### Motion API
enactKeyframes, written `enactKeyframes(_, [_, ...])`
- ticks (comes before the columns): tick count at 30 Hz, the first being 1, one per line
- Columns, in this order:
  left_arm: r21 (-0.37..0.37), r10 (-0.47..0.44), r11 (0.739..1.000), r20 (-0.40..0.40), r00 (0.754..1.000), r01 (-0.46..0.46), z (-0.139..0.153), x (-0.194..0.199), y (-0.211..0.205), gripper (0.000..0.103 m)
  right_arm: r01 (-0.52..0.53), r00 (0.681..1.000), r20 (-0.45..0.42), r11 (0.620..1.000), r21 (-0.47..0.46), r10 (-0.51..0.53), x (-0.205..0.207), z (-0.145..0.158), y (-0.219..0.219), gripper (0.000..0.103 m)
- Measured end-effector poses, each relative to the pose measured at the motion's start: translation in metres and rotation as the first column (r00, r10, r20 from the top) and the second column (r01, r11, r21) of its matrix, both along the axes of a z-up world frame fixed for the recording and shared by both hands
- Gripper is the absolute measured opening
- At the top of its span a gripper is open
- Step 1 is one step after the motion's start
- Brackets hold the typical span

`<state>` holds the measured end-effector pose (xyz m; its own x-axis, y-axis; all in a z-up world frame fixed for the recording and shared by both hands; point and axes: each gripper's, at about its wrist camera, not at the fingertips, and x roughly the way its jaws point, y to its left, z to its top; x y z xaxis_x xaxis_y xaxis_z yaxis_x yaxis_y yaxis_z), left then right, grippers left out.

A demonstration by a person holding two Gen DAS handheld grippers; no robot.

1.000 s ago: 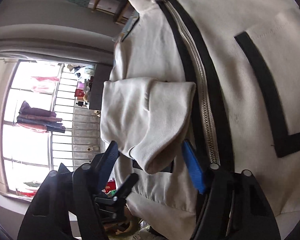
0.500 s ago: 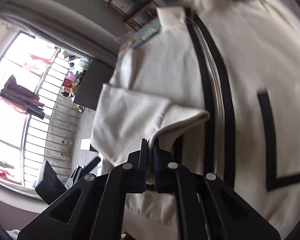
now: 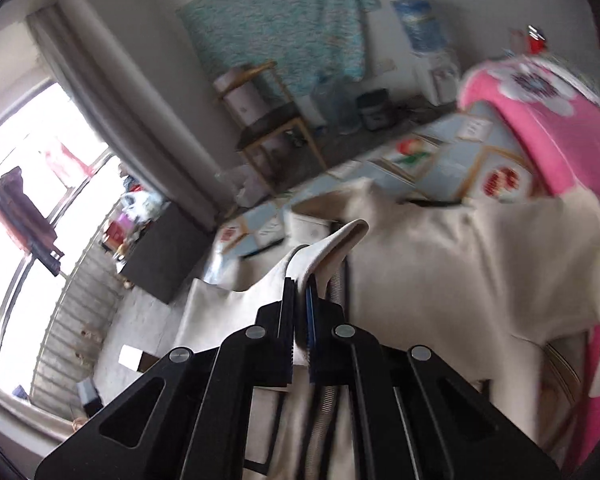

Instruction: Fold large clothes

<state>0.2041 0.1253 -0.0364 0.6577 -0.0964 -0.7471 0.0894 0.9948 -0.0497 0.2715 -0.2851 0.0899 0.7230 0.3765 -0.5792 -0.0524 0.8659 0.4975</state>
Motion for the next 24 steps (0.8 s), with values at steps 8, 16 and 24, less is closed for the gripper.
enactKeyframes(8, [0.077, 0.014, 0.997, -0.07, 0.997, -0.009, -0.007, 0.029, 0.003, 0.064, 0.073, 0.966, -0.249, 0.997, 0.026, -0.064, 0.012, -0.118, -0.056, 0.005])
enactKeyframes(16, [0.208, -0.037, 0.976, -0.135, 0.99, 0.065, -0.024, 0.062, -0.013, 0.064, 0.064, 0.958, -0.279, 0.998, -0.003, -0.062, 0.014, -0.121, -0.064, 0.028])
enactKeyframes(24, [0.258, -0.037, 0.964, -0.111, 0.993, 0.064, -0.027, 0.074, -0.018, 0.042, -0.02, 0.94, -0.341, 0.99, -0.138, -0.028, 0.048, -0.133, -0.045, 0.028])
